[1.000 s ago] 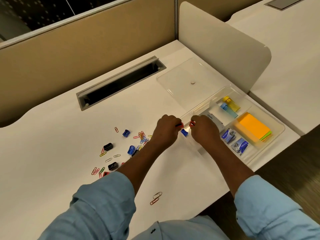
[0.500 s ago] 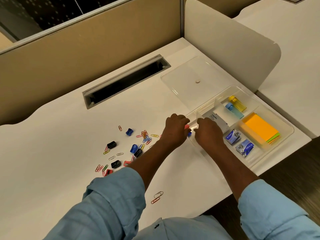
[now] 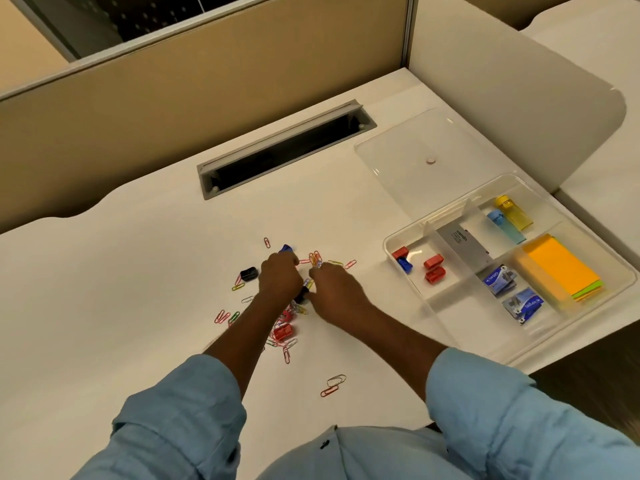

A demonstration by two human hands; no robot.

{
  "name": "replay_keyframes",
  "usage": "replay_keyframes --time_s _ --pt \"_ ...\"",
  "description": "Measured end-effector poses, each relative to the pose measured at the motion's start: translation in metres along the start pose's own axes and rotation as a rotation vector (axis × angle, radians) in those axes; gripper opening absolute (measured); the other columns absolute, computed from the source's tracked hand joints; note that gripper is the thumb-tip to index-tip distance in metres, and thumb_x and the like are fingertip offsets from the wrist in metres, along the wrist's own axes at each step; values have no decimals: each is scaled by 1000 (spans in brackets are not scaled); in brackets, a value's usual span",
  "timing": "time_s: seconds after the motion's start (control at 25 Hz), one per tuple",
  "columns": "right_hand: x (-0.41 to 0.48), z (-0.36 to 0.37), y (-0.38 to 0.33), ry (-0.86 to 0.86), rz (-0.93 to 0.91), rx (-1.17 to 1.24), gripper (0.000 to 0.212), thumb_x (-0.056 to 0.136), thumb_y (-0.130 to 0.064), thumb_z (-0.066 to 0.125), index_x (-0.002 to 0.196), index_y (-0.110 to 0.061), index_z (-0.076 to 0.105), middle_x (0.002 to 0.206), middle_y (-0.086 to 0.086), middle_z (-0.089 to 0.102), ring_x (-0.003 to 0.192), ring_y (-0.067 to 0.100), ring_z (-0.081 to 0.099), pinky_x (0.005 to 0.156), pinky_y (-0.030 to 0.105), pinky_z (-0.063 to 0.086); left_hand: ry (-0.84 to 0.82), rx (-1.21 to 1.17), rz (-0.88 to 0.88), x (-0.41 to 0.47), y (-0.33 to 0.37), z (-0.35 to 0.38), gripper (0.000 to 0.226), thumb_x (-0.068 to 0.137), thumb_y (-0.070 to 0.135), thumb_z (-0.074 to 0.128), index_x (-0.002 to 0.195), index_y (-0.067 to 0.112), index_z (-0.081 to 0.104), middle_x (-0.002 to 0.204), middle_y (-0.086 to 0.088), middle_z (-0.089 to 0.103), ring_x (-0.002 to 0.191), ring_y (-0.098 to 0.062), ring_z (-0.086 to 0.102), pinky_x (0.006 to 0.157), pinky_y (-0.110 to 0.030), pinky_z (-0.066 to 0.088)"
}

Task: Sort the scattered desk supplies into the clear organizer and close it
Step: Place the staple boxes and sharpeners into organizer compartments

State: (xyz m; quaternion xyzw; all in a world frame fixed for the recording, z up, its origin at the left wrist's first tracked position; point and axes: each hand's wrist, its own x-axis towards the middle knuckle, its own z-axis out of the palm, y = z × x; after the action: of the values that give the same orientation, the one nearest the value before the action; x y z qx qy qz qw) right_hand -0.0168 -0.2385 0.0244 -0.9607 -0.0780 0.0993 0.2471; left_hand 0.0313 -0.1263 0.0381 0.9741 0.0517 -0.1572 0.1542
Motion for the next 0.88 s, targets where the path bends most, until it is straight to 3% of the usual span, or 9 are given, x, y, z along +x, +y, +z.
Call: replay_keyframes --time_s 0.24,0.52,0.6,0.72,0.88 --pt "9 36 -21 -56 -12 -75 36 93 -23 55 127 -12 49 128 12 52 119 29 49 97 40 43 -43 -20 12 -2 -14 5 30 87 2 53 115 6 64 121 -14 62 111 -27 58 95 -31 43" --pt "2 13 -2 52 64 24 34 87 -16 60 120 -8 53 124 14 52 109 29 55 85 34 47 10 -111 38 -7 0 2 28 73 -1 64 101 4 66 106 -15 66 93 -25 62 73 -25 43" --pt "-2 -8 12 115 115 124 32 83 -9 58 115 -7 55 115 13 53 102 30 57 79 33 47 75 -237 91 -8 20 -3 26 72 1 64 97 4 66 99 -14 67 83 -22 62 69 -25 45" --pt "-13 -45 44 227 196 154 40 79 -5 58 119 -8 55 118 13 53 105 30 56 86 38 51 140 -422 214 -15 64 -7 22 75 5 64 97 8 67 97 -9 66 78 -18 61 65 -22 43" --pt "-30 -80 91 293 346 30 42 79 -9 63 120 -10 53 118 13 52 107 32 54 84 41 49 137 -503 423 -36 116 6 25 77 6 65 101 6 68 98 -12 65 86 -24 63 77 -29 50"
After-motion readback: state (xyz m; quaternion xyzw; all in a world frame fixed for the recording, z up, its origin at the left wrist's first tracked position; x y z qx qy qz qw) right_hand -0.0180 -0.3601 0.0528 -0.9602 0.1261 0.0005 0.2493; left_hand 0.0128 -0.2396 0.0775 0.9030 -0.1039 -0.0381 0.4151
